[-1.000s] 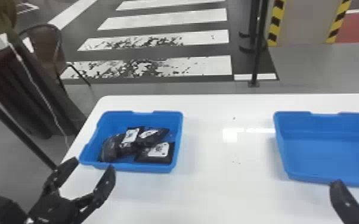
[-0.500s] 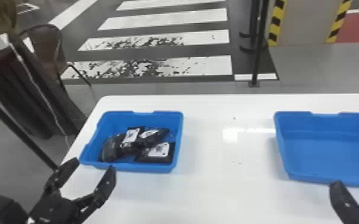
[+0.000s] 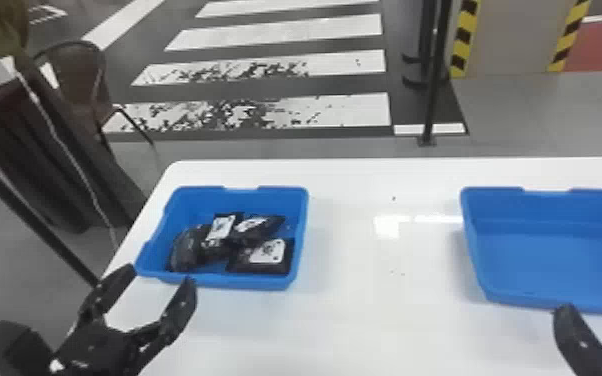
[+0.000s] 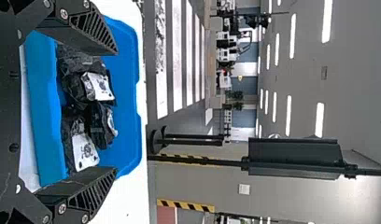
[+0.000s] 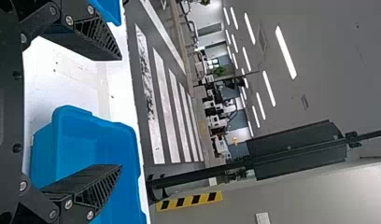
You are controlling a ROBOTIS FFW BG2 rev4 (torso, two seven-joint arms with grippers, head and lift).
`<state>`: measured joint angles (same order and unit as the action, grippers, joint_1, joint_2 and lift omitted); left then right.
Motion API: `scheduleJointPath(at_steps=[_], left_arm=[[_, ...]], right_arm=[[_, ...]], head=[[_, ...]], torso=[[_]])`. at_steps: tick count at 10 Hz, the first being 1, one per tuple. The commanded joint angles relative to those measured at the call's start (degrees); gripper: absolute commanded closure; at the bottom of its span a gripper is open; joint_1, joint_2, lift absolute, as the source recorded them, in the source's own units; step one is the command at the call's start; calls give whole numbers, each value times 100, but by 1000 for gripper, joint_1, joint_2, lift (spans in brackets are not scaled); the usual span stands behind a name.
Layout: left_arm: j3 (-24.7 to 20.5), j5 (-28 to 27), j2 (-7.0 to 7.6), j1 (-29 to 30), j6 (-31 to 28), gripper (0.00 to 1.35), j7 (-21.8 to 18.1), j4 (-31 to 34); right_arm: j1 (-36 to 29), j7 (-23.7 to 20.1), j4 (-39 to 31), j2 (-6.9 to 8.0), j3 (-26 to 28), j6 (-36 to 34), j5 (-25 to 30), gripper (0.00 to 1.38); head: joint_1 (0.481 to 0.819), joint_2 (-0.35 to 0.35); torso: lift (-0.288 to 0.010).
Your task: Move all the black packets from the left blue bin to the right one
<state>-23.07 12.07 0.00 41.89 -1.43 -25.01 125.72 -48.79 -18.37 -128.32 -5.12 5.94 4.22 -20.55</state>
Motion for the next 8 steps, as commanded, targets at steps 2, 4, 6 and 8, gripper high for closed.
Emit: scheduleJointPath(at_steps=[2,4,6,8], left_arm=[[-1,-133,-15,-491,-335,160,66,-134],[182,-156,-15,-969,-827,160,154,-317],[411,-156,-15,-1504,-1432,162,233,-626],[548,-247,26,-2038,-2036,165,339,-922]], right_arm=[[0,0,14,-6,0,0,-24,213],[0,-9,14,-6,0,0,-36,213],[0,0,28,-6,0,0,-47,214],[0,0,28,-6,-11,0,-59,213]], head=[[695,202],[695,200],[695,179],[695,146]], torso=[[-140],[-140],[-140],[-140]])
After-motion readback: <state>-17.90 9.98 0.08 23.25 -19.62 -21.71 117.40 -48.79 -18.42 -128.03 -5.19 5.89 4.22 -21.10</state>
